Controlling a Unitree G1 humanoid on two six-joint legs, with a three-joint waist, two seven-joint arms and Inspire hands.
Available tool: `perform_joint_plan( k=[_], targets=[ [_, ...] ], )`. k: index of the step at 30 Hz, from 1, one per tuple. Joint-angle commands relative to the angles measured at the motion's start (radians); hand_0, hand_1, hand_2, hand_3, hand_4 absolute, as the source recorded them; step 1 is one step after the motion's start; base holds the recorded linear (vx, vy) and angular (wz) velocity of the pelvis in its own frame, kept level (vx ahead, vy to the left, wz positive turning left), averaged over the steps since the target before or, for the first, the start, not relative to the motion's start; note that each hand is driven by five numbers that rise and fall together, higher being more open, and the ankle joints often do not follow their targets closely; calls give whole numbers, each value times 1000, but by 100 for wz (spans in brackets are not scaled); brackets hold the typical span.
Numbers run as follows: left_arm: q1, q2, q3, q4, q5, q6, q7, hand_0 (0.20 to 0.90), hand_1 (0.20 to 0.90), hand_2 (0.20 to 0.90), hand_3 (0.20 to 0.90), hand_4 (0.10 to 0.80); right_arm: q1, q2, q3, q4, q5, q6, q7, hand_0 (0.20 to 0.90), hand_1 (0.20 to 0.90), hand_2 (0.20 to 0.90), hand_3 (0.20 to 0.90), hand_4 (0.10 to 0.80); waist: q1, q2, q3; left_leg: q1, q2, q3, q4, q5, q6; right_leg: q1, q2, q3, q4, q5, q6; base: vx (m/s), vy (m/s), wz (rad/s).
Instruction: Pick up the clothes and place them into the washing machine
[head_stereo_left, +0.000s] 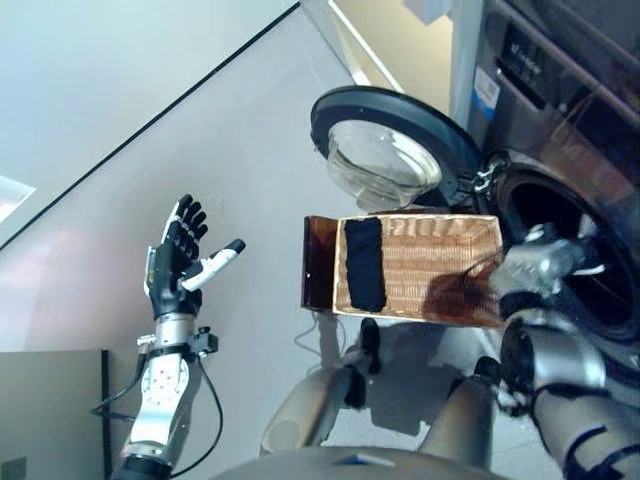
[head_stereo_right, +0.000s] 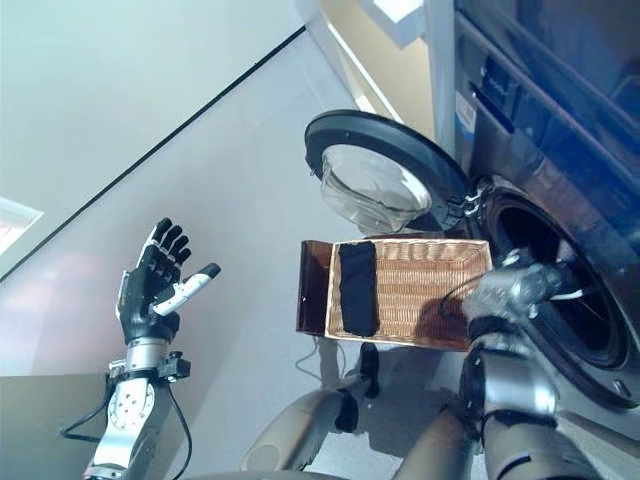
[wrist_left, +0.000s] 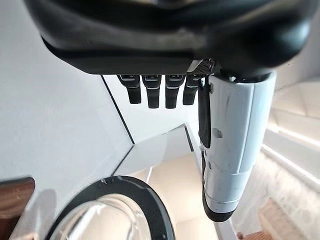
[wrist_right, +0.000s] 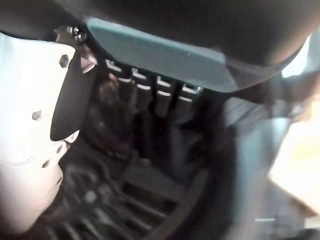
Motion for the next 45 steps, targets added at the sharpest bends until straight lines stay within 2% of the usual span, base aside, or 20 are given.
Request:
perform_joint_plan(
  k=[1,6,7,9,10,12,15,16,17,18,19,20,21,24,28,30,31,38,45],
  targets=[
    [-22,-27,106,-35,-5,-71,10,900,900,900,900,800,132,67,83,-70,-54,7,83,900,900,900,900,800,-9,-26,-46,-55,0,-42,92,-158,-56,138,16,-58,-225,57,-87,78,-67,6],
    [1,-33,112,-6,52,-47,3,900,900,900,900,800,276,125,145,-75,-99,72,149,900,900,900,900,800,-42,-92,-49,23,16,-47,61,-153,-64,233,27,-82,-302,79,-79,71,-44,3],
    [2,-34,113,-6,52,-47,2,900,900,900,900,800,277,125,146,-76,-99,72,149,900,900,900,900,800,-42,-91,-49,24,17,-47,56,-145,-64,235,29,-84,-310,88,-80,60,-53,-3],
    [5,-48,108,55,54,-28,0,900,900,900,900,800,346,139,190,-77,-155,113,172,900,900,900,900,800,-63,-132,-60,79,24,-46,23,-143,-69,285,37,-93,-364,102,-71,75,-58,-5],
    [5,-48,108,55,54,-28,0,900,900,900,900,800,346,139,191,-78,-156,113,171,900,900,900,900,800,-63,-131,-60,79,25,-46,19,-137,-69,285,38,-94,-369,110,-72,74,-45,-12],
    [4,-60,104,140,65,-11,3,900,900,900,900,800,403,146,202,-72,-186,137,187,900,900,900,900,800,-82,-162,-82,126,33,-40,-17,-128,-76,331,47,-102,-422,129,-64,80,-44,-17],
    [-11,-62,82,300,104,14,16,900,900,900,900,800,462,145,225,-37,-265,171,188,900,900,900,900,800,-103,-188,-101,179,38,-33,-45,-128,-79,374,54,-106,-460,149,-58,56,-40,-23],
    [-13,-62,82,304,104,11,16,900,900,900,900,800,463,145,225,-38,-267,171,186,900,900,900,900,800,-103,-188,-99,183,38,-33,-47,-127,-79,378,54,-107,-463,150,-58,53,-39,-20],
    [-25,-61,67,420,138,30,27,900,900,900,900,800,518,130,246,16,-358,212,201,900,900,900,900,800,-117,-202,-119,210,40,-27,-61,-128,-81,397,57,-106,-482,160,-51,43,-23,-17],
    [-28,-62,66,424,139,27,28,900,900,900,900,800,517,130,246,17,-359,212,201,900,900,900,900,800,-116,-202,-118,213,40,-27,-63,-128,-81,400,57,-106,-485,160,-51,87,-45,-6],
    [-45,-64,47,554,165,39,32,900,900,900,900,800,556,118,274,70,-485,240,184,900,900,900,900,800,-125,-212,-139,244,43,-20,-84,-126,-82,421,60,-99,-504,171,-45,57,-32,-8],
    [-60,-67,34,654,192,45,46,900,900,900,900,800,583,108,275,109,-533,262,191,900,900,900,900,800,-132,-218,-151,259,45,-16,-96,-123,-84,432,60,-98,-512,176,-41,57,-32,-5],
    [-63,-68,33,659,192,42,47,900,900,900,900,800,583,108,274,109,-534,262,191,900,900,900,900,800,-131,-217,-150,262,45,-16,-98,-122,-84,434,60,-99,-514,177,-41,54,-24,-11],
    [-98,-85,-7,908,235,77,44,900,900,900,900,800,646,99,297,200,-706,303,191,900,900,900,900,800,-144,-231,-186,305,48,-9,-128,-118,-89,468,58,-102,-540,190,-32,55,-41,-6],
    [-127,-92,-35,1140,283,108,30,900,900,900,900,800,712,91,277,274,-823,336,196,900,900,900,900,800,-166,-243,-219,354,50,-1,-140,-124,-88,504,62,-96,-545,187,-30,48,-53,-2],
    [-131,-95,-43,1180,299,121,23,900,900,900,900,800,726,94,269,286,-841,341,197,900,900,900,900,800,-171,-246,-224,364,53,2,-141,-126,-88,511,64,-94,-540,185,-31,26,-61,-14],
    [-122,-91,-54,1266,350,140,17,900,900,900,900,800,754,92,241,288,-855,345,212,900,900,900,900,800,-186,-253,-241,387,59,11,-139,-136,-87,523,70,-80,-538,179,-33,18,-59,-5],
    [-106,-81,-37,1285,346,144,7,900,900,900,900,800,756,93,237,255,-839,341,228,900,900,900,900,800,-194,-258,-252,426,69,19,-149,-138,-89,545,80,-68,-535,172,-36,6,-42,-1],
    [-138,-74,-122,1200,401,131,23,900,900,900,900,800,751,100,263,194,-813,335,235,900,900,900,900,800,-213,-251,-256,444,74,29,-157,-140,-90,547,87,-52,-540,176,-35,-5,-18,-7]
  ],
)
